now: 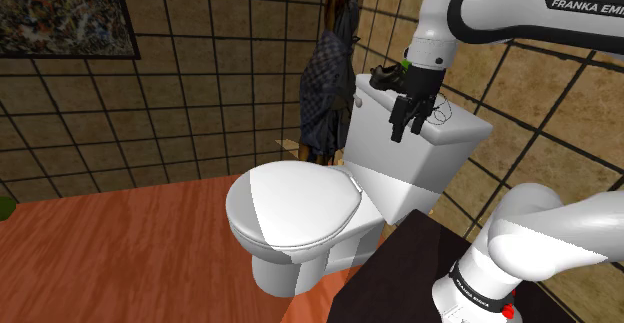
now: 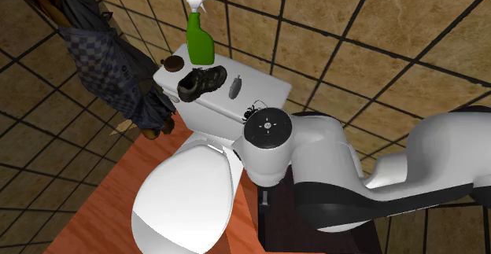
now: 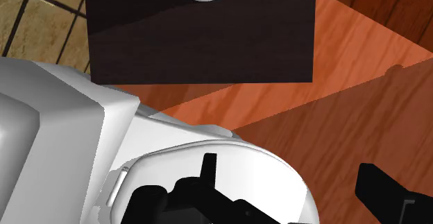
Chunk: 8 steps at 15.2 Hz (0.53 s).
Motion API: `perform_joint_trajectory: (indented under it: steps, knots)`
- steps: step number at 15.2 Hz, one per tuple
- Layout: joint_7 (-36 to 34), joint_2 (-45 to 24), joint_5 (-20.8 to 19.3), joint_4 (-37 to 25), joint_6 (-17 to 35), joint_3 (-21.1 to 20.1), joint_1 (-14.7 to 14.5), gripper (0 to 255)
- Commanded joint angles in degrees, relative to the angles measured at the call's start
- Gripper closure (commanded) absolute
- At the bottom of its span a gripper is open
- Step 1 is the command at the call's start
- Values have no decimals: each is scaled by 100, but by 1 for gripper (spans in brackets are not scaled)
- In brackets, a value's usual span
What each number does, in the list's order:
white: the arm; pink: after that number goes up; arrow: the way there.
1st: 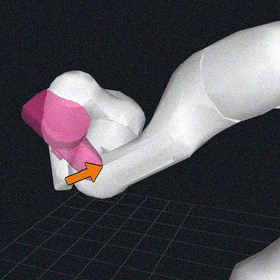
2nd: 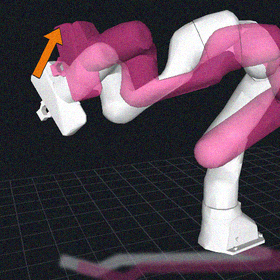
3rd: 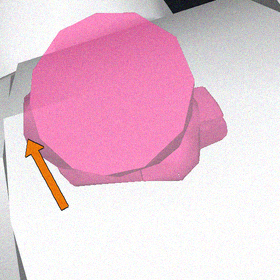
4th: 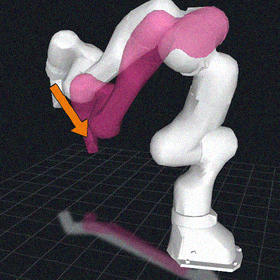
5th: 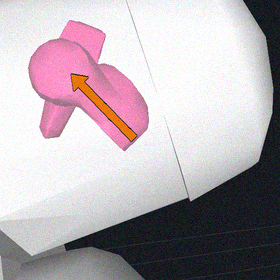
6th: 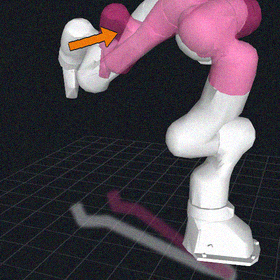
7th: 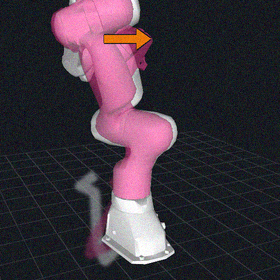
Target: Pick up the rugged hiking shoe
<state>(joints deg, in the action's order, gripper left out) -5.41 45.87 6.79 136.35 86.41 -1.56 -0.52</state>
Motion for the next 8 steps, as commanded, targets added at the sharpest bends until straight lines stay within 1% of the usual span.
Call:
perform_joint_trajectory:
  steps: [1, 8]
  knots:
    - [0, 0, 0, 0, 0, 0, 0, 0]
    - [1677, -268, -667, -360, 243, 1064, 32, 0]
